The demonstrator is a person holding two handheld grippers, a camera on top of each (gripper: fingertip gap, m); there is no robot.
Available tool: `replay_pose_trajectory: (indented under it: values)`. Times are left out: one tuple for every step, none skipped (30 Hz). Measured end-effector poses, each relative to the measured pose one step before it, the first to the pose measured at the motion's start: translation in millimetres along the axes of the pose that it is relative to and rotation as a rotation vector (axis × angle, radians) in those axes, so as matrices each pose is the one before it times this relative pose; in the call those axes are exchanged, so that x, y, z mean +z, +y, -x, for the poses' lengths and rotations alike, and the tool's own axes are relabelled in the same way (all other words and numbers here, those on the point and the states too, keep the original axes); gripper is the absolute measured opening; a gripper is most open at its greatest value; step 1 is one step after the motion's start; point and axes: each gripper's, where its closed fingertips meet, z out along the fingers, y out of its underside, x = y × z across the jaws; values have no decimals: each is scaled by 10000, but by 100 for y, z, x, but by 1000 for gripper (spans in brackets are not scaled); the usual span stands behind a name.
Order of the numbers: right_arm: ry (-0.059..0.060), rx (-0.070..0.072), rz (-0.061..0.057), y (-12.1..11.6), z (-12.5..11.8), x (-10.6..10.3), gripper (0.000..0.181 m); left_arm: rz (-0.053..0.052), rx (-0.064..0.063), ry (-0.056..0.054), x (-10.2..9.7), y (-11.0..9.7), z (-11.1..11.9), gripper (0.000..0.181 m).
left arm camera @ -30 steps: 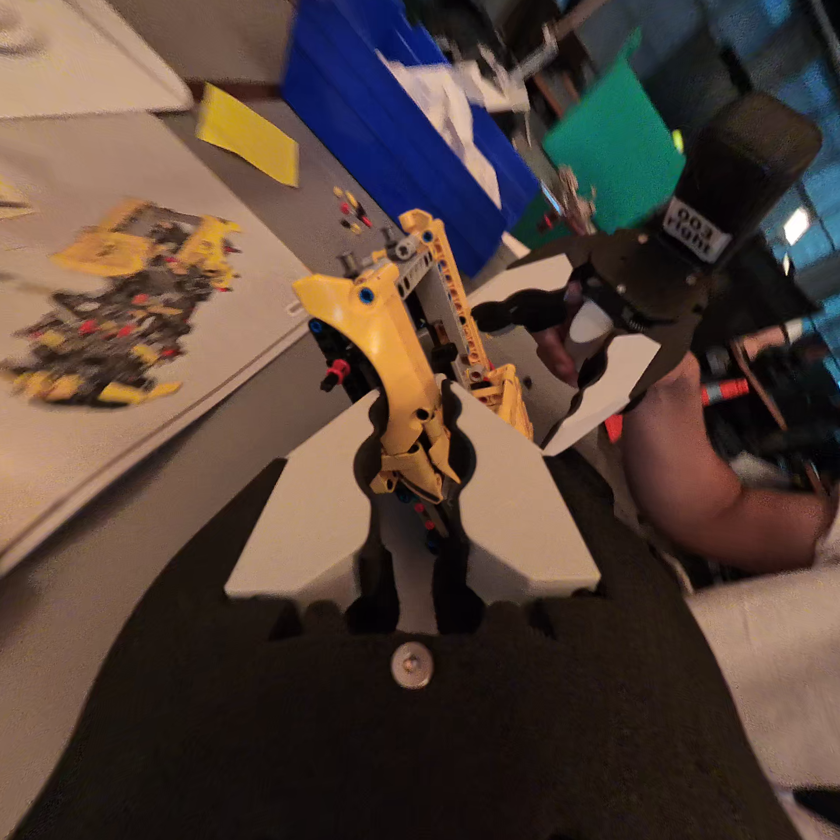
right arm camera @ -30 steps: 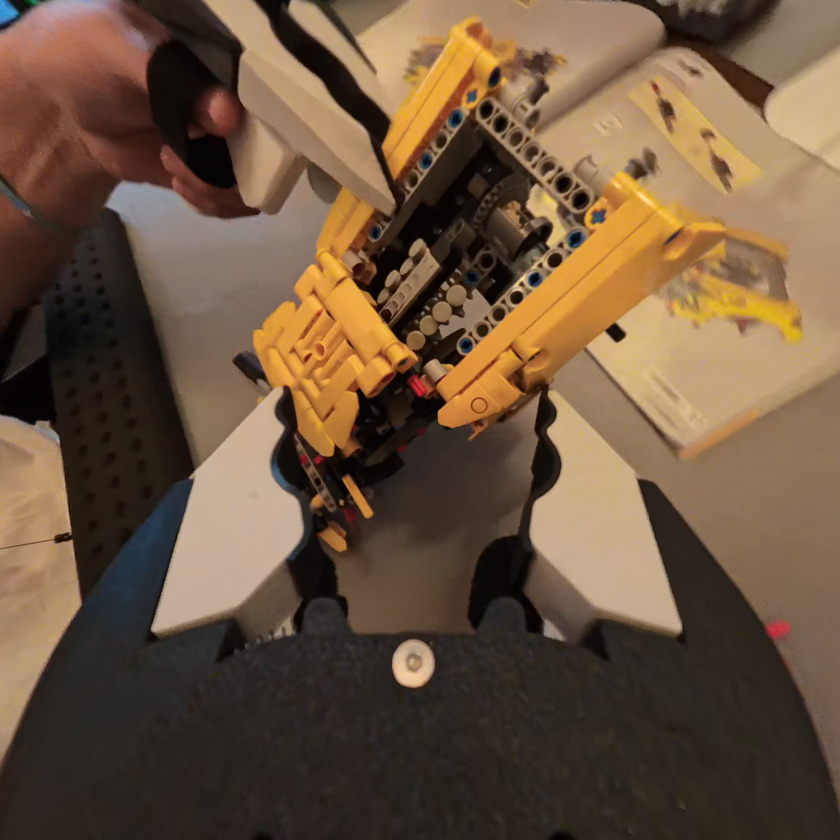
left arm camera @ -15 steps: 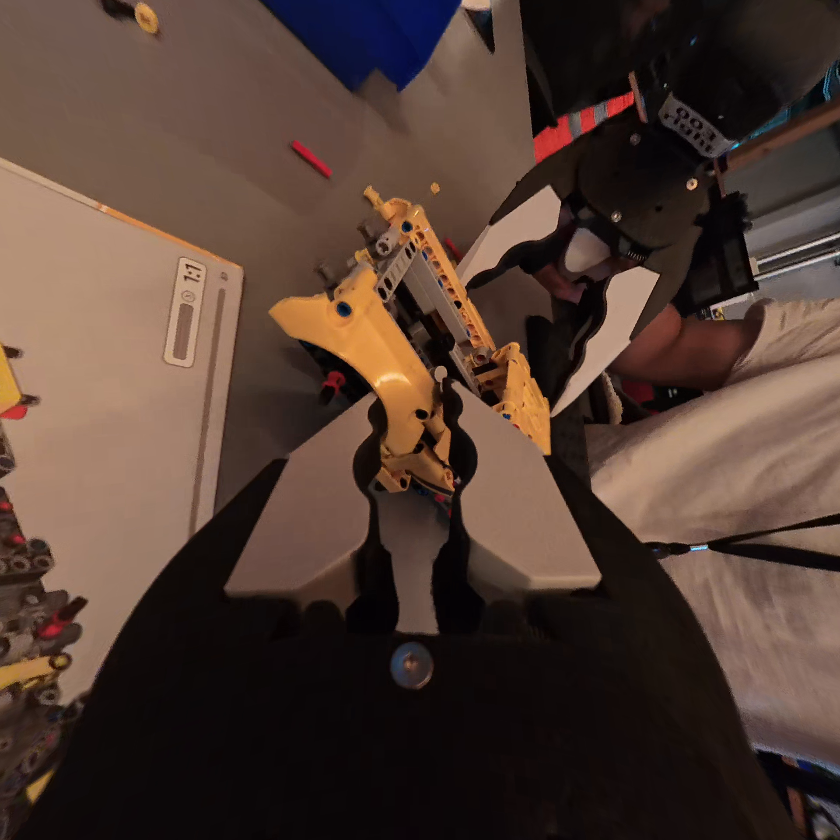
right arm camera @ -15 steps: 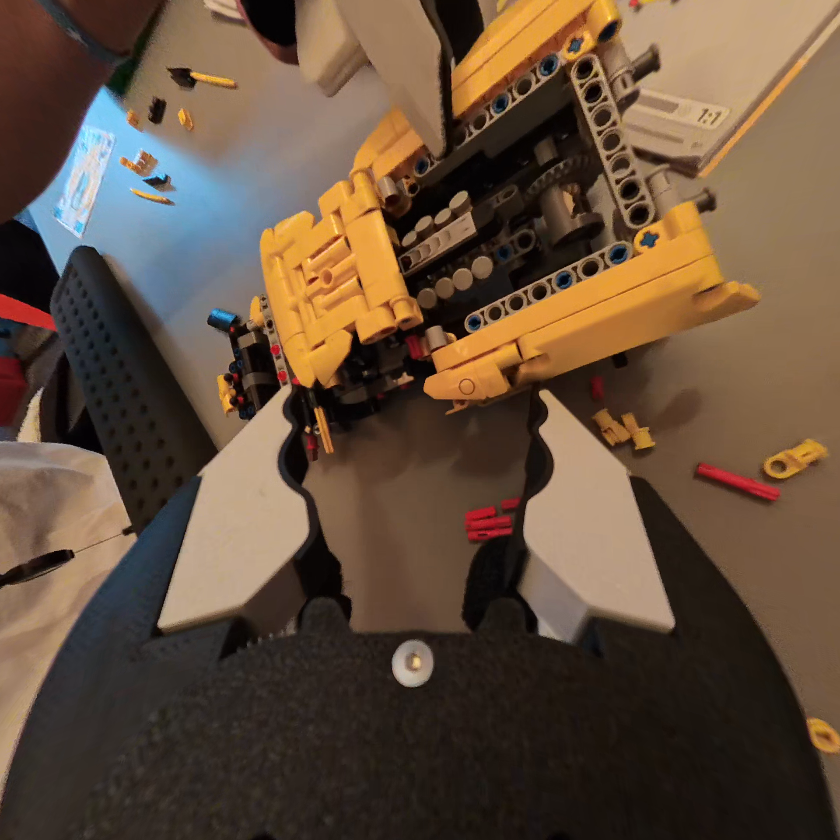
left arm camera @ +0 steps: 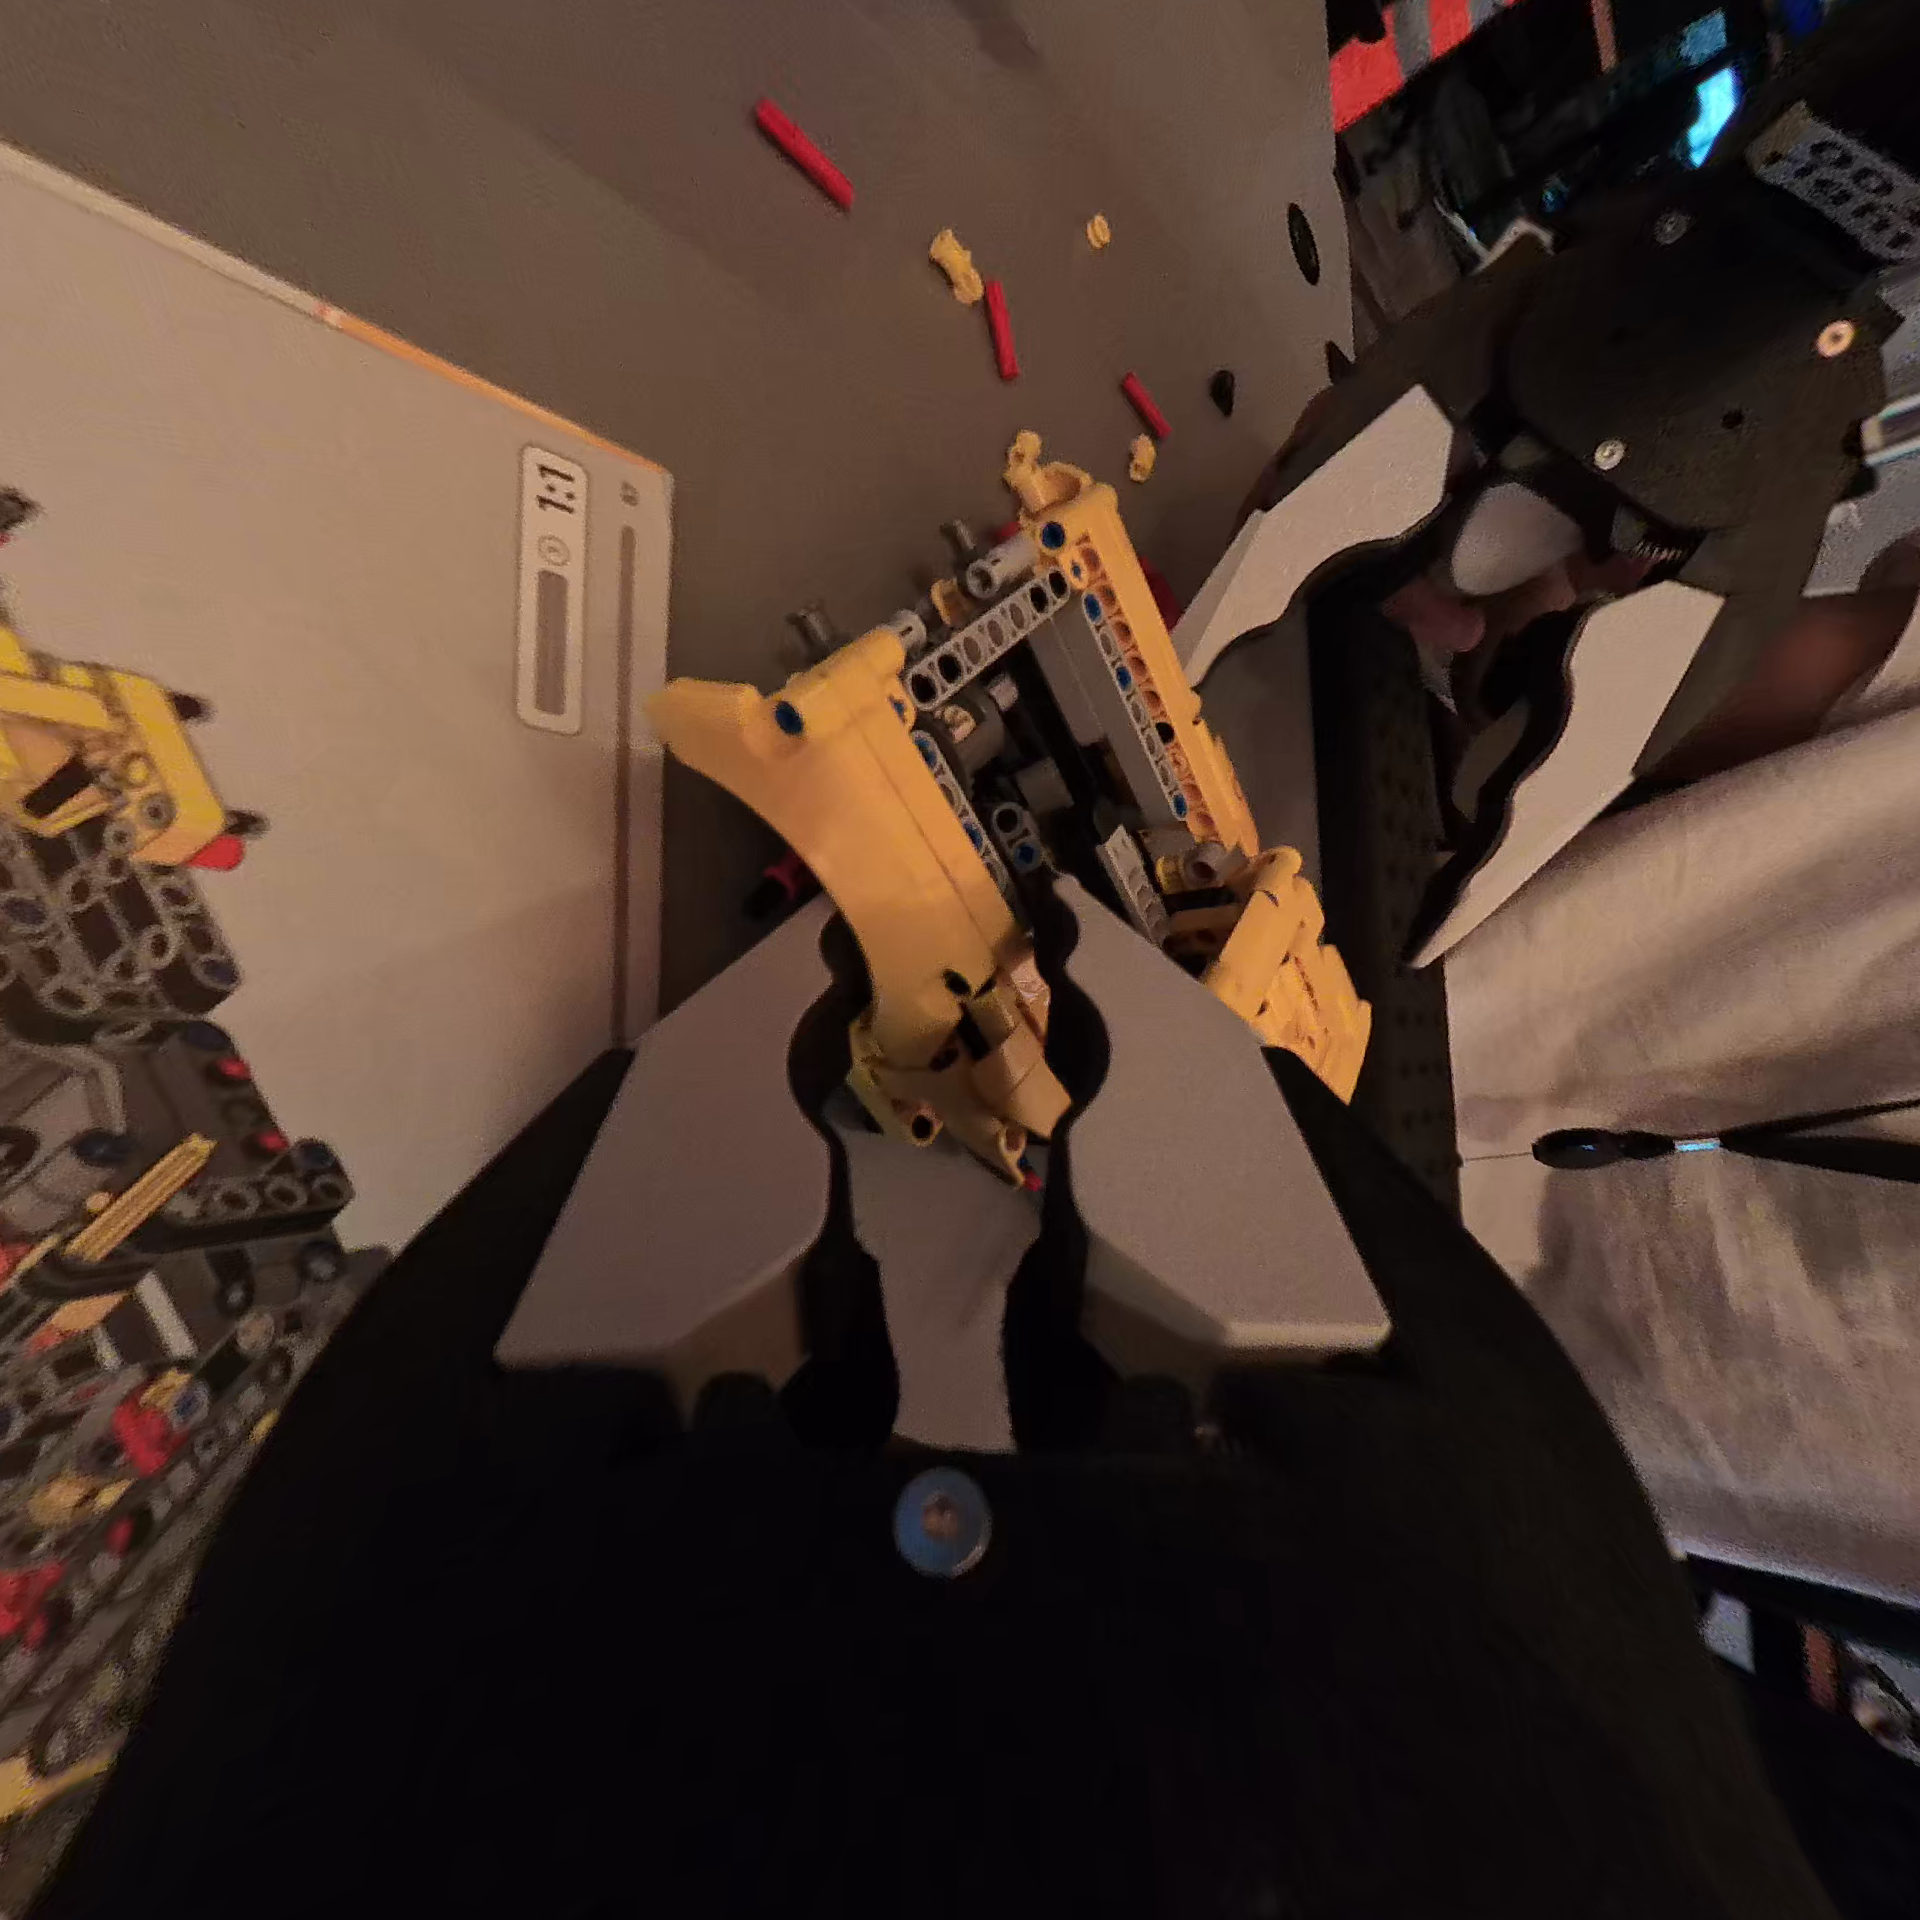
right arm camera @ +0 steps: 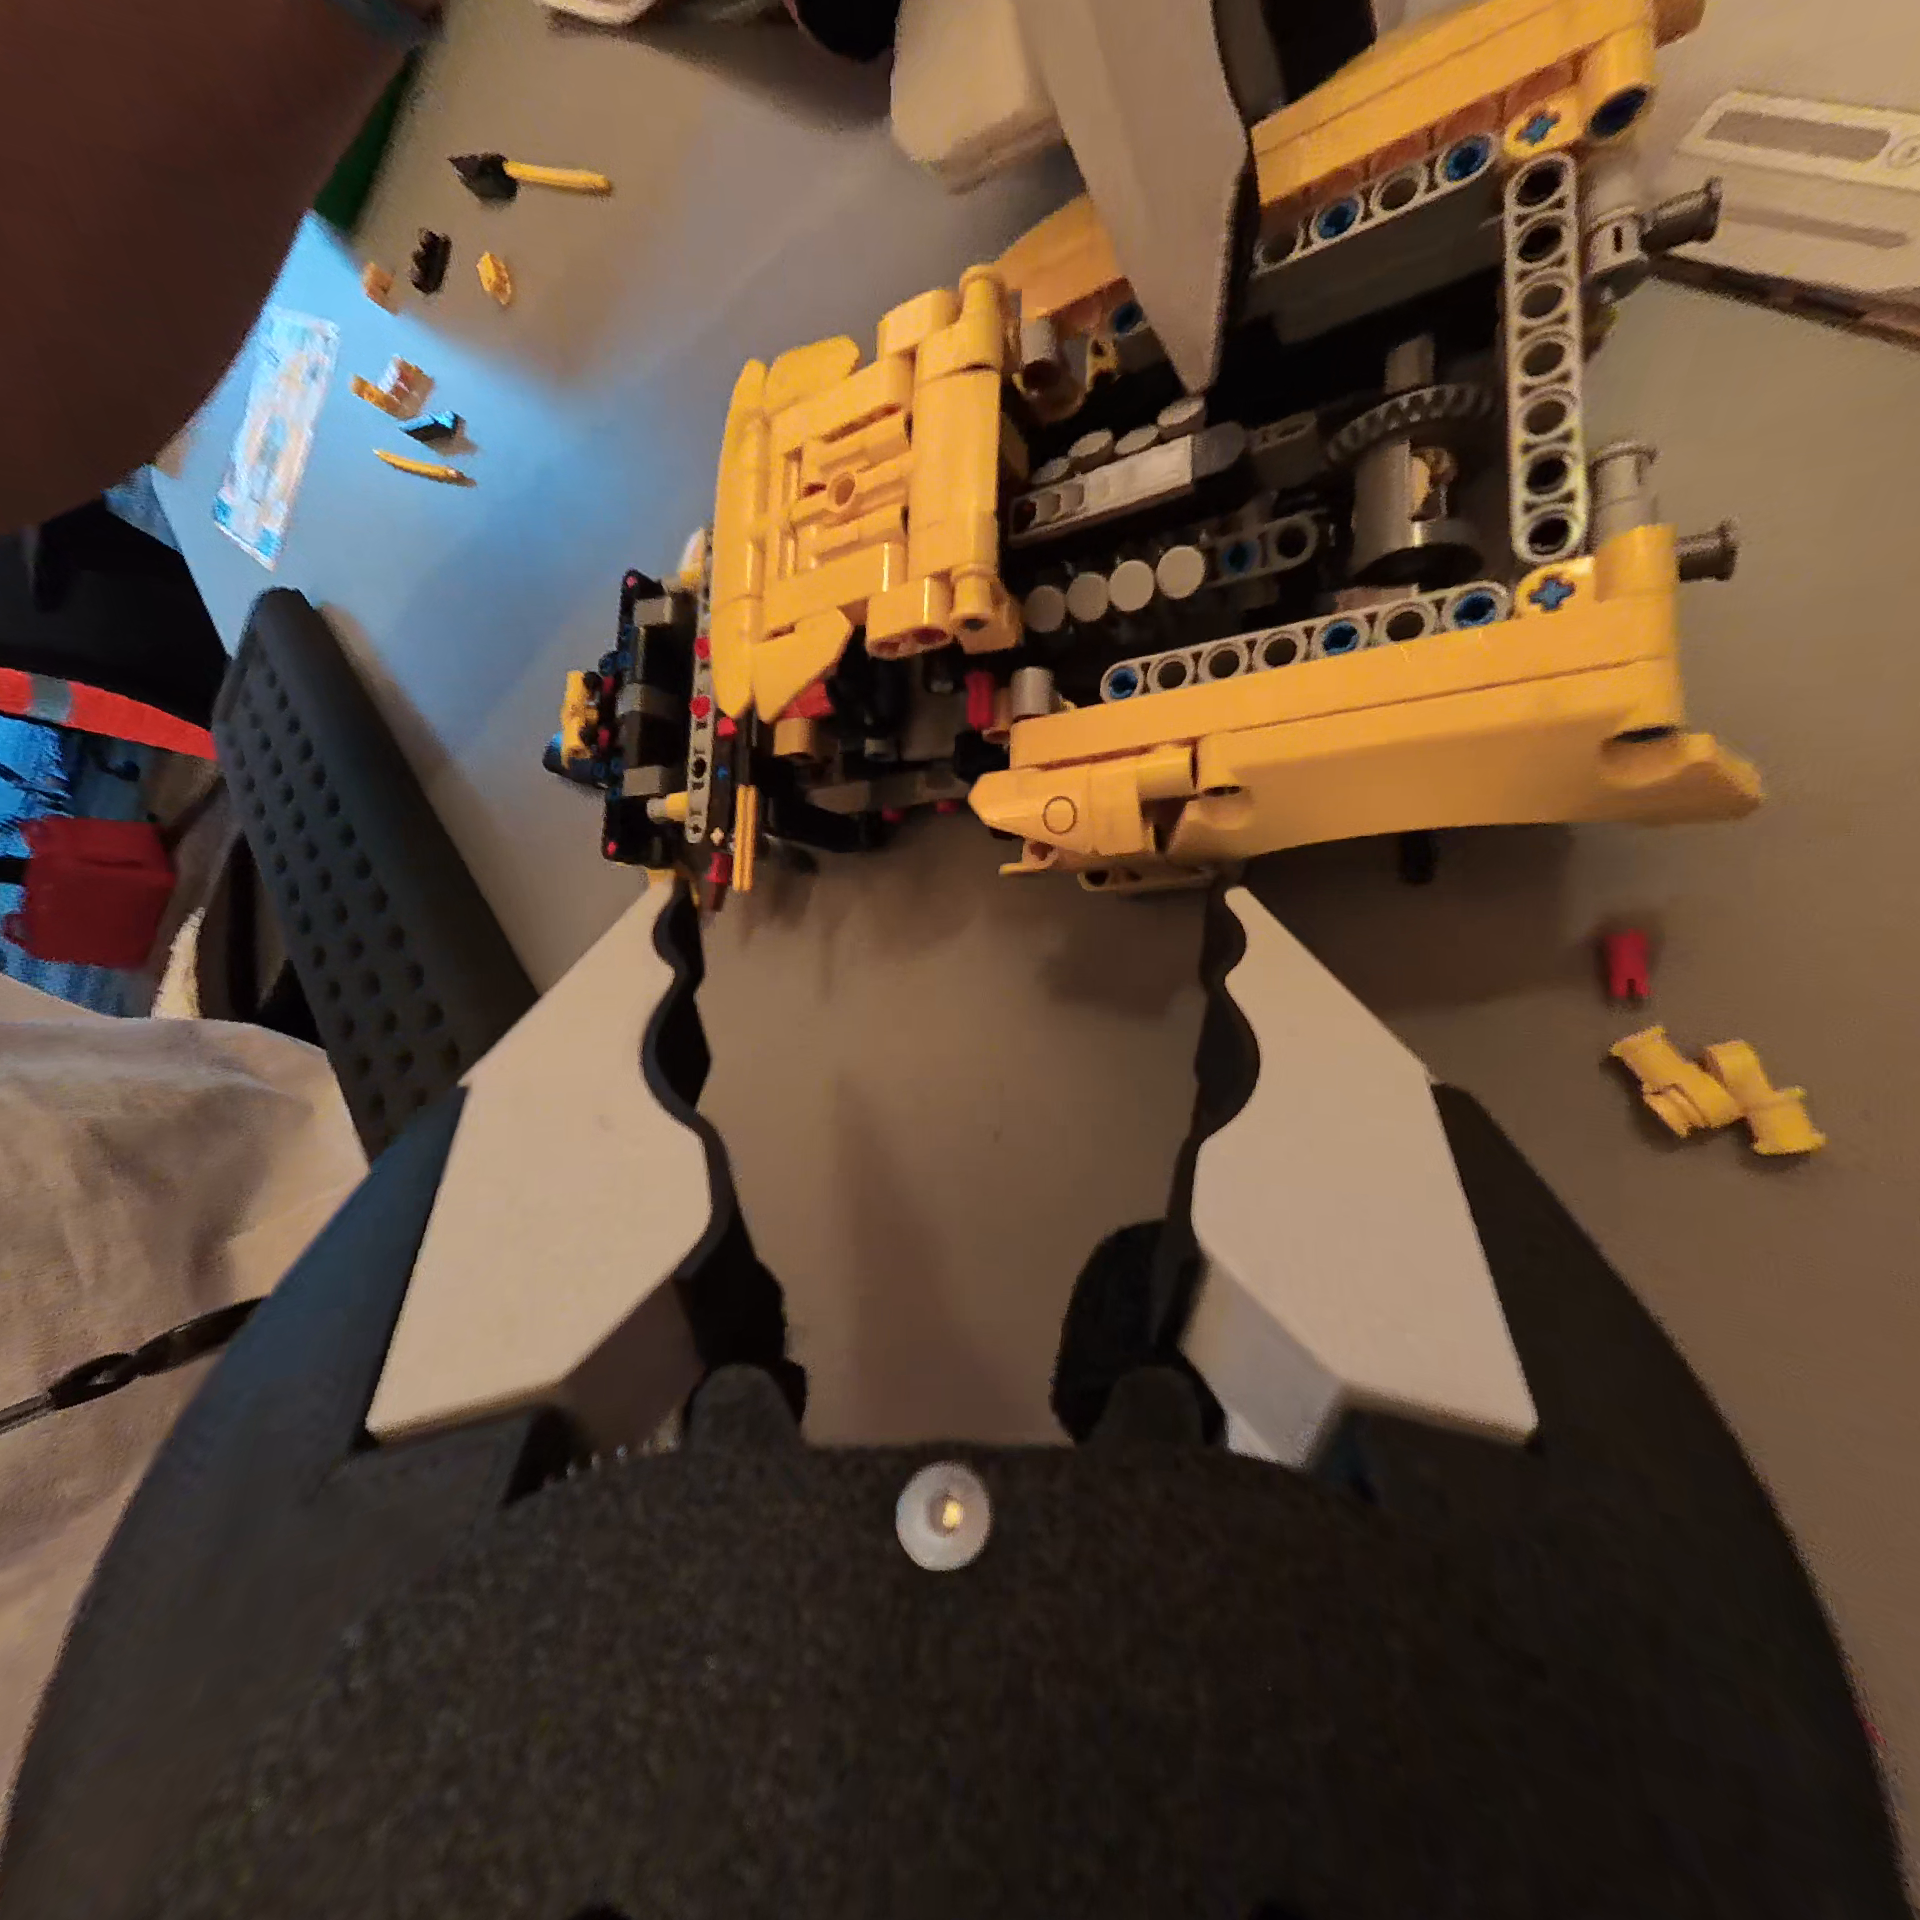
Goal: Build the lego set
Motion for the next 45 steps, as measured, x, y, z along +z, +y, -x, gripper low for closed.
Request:
replay_pose_trajectory:
  values:
    - [-177,135,-109,-40,150,-237,93,-200,12,-221,-400,-15,122,34]
    - [-101,58,-33,99,165,-394,93,-341,76,-326,-734,-65,27,36]
    - [57,4,-92,40,71,-580,93,-547,154,-355,-1127,-128,-236,36]
    - [116,-3,-231,-127,73,-719,92,-703,201,-483,-1485,-179,-310,36]
    - [36,-8,-303,-293,232,-714,91,-796,232,-625,-1766,-193,-334,36]
    - [-21,-24,-362,-519,331,-626,88,-908,259,-669,-2023,-243,-436,36]
    - [18,-91,-450,-884,267,-479,85,-1009,220,-681,-2194,-325,-484,36]
    - [116,-177,-573,-1278,126,-281,82,-1039,83,-669,-2221,-332,-434,36]
    - [135,-252,-559,-1476,81,-21,81,-1050,-43,-576,-2150,-341,-408,36]
    - [169,-349,-522,-1606,-69,241,79,-1021,-160,-522,-1982,-312,-291,35]
    - [272,-358,-488,-1583,-381,519,78,-942,-214,-511,-1745,-209,-81,35]
    - [294,-341,-390,-1417,-583,754,77,-795,-82,-390,-1424,-60,-10,35]
    - [316,-267,-332,-1228,-677,895,77,-604,61,-427,-1124,54,215,35]
    - [240,-222,-323,-1025,-609,985,76,-480,166,-482,-838,140,439,35]
    - [193,-177,-307,-713,-597,1015,72,-399,235,-341,-550,180,394,35]
    - [217,-125,-232,-350,-639,877,66,-296,180,-244,-242,190,412,34]
    - [158,-167,-166,21,-518,764,62,-34,76,-90,52,263,284,34]
    - [148,-64,-32,444,-526,624,63,221,10,68,221,376,79,34]
    - [184,104,76,651,-607,393,63,242,-34,83,288,425,117,34]
    - [189,140,-89,525,-574,212,61,189,-54,65,299,515,214,34]
    - [78,195,-215,402,-414,129,60,202,-128,13,280,630,301,34]
    - [9,342,44,539,-263,69,62,206,-205,-25,228,679,315,35]
    - [-58,183,214,449,-66,-94,61,191,-198,57,220,640,141,35]
    - [88,-130,-19,106,-169,-139,57,214,-139,106,176,590,13,35]
    - [238,-294,-57,110,-365,-58,54,174,-61,-31,117,415,129,35]
    - [155,-247,182,360,-272,69,54,47,29,-120,58,192,211,35]
    - [6,-157,249,321,-65,71,53,-19,60,-79,45,82,143,35]
    - [-41,-93,60,21,14,11,53,2,13,-11,55,116,67,35]
    - [-37,-39,-86,-183,20,-77,53,70,-51,62,96,250,12,35]
    - [-14,-38,-145,-244,-13,-140,51,166,-104,58,146,400,81,35]
    - [47,-72,-203,-261,-132,-161,49,170,-123,-20,131,402,206,35]
    - [81,-67,-160,-151,-197,-148,47,77,-82,-22,104,261,184,35]
    - [66,-38,-66,-24,-204,-123,47,40,-40,42,91,180,63,35]
    - [7,-14,-39,-12,-137,-93,47,58,-49,5,85,156,82,35]
    - [13,29,-12,33,-151,-62,47,31,-48,-49,68,78,121,35]
    - [9,84,38,104,-169,-21,47,-8,-22,-17,48,28,68,35]
    - [-56,117,59,171,-91,39,46,10,-23,31,57,76,-12,35]
    - [-83,135,71,209,-47,74,46,42,-39,10,48,122,16,35]
    - [-46,112,55,181,-50,76,46,33,-33,-1,38,99,21,35]
    - [-11,67,-4,81,-39,53,46,32,-22,45,18,69,-59,34]
    - [-29,39,-4,39,33,61,46,24,-3,33,14,37,-51,35]
    - [-48,25,60,103,81,101,46,8,9,-18,11,18,9,35]
    - [-20,3,65,110,68,97,45,-3,17,-20,-15,-9,16,35]
    - [-16,-26,30,55,85,84,45,-2,28,-10,-8,-5,-1,35]
    - [-13,-36,13,24,76,59,45,13,30,-16,-9,14,6,35]
